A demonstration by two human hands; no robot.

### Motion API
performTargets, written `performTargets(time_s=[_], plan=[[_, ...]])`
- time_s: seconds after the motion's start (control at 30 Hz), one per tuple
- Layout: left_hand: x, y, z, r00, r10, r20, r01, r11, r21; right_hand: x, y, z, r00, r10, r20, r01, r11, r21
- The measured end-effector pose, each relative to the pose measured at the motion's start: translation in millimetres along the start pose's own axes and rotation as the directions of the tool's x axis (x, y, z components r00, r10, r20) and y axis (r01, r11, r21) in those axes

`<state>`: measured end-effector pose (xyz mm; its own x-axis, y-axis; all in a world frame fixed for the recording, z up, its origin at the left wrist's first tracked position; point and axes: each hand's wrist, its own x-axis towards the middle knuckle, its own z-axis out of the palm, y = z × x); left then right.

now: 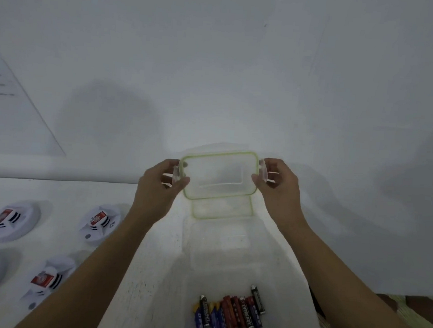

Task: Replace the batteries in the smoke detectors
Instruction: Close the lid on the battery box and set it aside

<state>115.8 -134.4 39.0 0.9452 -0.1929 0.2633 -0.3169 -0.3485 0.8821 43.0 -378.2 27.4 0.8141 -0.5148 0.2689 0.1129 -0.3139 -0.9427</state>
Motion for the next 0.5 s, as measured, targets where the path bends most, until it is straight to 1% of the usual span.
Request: performTargets(time_s=[0.03,0.1,0.17,0.23,0.3,0.37,0.4,0.43,0.5], plan=[[-3,8,-7,1.0,0.012,0.017,-0.011,0.999,-0.052,-3,-10,-3,1.0,0.0,-0.003,0.0,0.999,0.047],[-13,20,-21,0.999,-0.008,0.05,0.016,0.989,-0.146,-14,-26,-9,1.0,0.02,0.017,-0.022,0.994,0.104],[-26,27,-33,0.995,-0.06,0.084,0.076,0.974,-0.212,-29,-40,-16,0.996,0.063,0.057,-0.069,0.99,0.121],[-39,30,-46,0.988,-0.087,0.13,0.116,0.965,-0.235,-47,-49,-23,0.993,0.082,0.088,-0.092,0.989,0.115],[-54,29,-55,0.982,-0.072,0.177,0.105,0.976,-0.191,-65,-54,-30,0.991,0.065,0.116,-0.071,0.996,0.05],[-71,26,-60,0.973,-0.073,0.217,0.097,0.99,-0.101,-84,-57,-34,0.989,0.038,0.144,-0.031,0.998,-0.055],[-79,25,-60,0.968,-0.08,0.237,0.103,0.991,-0.084,-94,-57,-36,0.989,0.026,0.149,-0.011,0.995,-0.098],[-89,23,-60,0.962,-0.084,0.26,0.111,0.99,-0.091,-103,-57,-37,0.989,0.019,0.144,-0.001,0.992,-0.126],[-105,24,-61,0.957,-0.074,0.28,0.124,0.978,-0.165,-119,-57,-40,0.992,0.016,0.127,0.004,0.988,-0.156]])
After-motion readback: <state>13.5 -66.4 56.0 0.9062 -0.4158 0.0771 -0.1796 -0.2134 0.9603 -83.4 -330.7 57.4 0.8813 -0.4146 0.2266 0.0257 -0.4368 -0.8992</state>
